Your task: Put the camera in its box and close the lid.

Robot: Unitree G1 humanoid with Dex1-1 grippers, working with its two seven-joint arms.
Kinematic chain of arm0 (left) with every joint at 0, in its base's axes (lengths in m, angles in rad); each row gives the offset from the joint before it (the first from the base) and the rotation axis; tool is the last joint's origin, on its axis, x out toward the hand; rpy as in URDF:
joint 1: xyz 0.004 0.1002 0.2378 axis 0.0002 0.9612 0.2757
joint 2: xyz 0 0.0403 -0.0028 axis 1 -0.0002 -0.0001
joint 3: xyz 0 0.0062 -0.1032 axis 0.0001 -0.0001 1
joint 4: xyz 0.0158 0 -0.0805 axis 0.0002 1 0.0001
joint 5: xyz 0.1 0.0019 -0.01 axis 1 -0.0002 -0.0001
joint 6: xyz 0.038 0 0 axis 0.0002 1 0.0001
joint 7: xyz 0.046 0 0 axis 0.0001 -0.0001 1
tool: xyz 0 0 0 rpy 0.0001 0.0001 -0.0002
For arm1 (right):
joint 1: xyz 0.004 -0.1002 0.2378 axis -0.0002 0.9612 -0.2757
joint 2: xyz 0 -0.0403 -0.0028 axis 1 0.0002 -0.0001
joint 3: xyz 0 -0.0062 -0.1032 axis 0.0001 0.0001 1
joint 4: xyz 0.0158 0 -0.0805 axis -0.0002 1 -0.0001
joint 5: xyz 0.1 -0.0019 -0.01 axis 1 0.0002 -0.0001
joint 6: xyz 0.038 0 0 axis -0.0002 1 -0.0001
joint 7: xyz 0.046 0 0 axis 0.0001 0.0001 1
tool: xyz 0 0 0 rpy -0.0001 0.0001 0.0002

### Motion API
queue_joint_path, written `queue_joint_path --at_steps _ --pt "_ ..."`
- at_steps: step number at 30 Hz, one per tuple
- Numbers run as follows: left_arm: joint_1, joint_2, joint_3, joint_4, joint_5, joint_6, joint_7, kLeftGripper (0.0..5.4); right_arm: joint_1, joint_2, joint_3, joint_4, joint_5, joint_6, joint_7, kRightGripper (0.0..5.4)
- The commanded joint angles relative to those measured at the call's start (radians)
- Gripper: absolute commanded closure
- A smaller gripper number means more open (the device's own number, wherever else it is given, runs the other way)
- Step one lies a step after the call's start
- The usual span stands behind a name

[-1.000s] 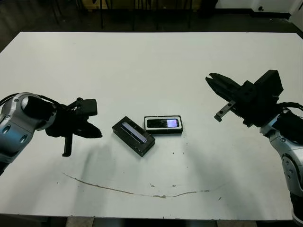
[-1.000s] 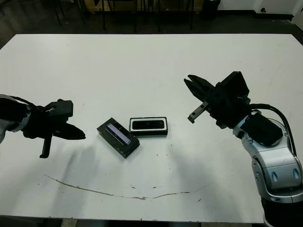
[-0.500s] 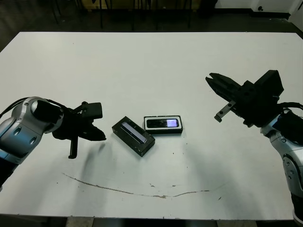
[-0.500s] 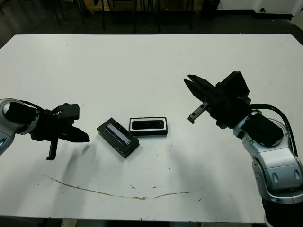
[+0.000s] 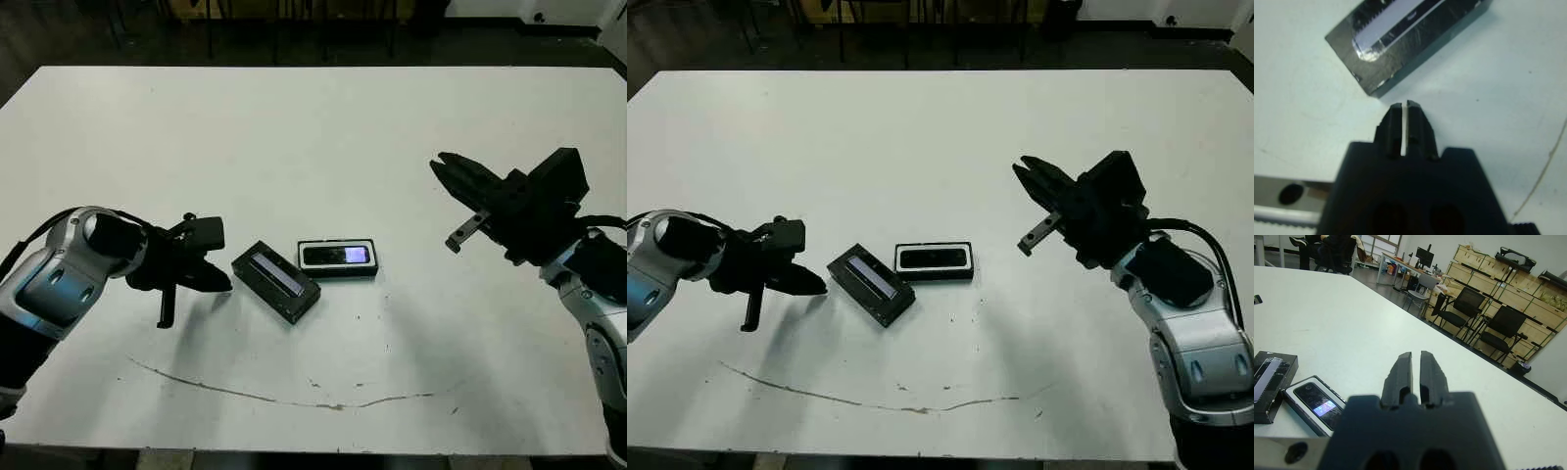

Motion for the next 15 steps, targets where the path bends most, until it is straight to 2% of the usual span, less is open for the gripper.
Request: queue_joint_path --at_steps 1,9,15 --pt "-0.002 -0.022 -0.015 0.034 0.012 -0.021 0.008 5.40 0.024 -0.002 -0.009 0.008 0.012 0.014 0.002 5.39" --pt "-0.017 -0.074 -0.037 0.081 0.039 -0.075 0.020 5.40 0.034 -0.002 -0.016 0.015 0.033 0.006 0.008 5.39" --pt "-0.031 -0.099 -0.055 0.097 0.055 -0.041 0.023 5.40 0.038 -0.005 -0.016 0.012 0.038 0.008 0.005 5.39"
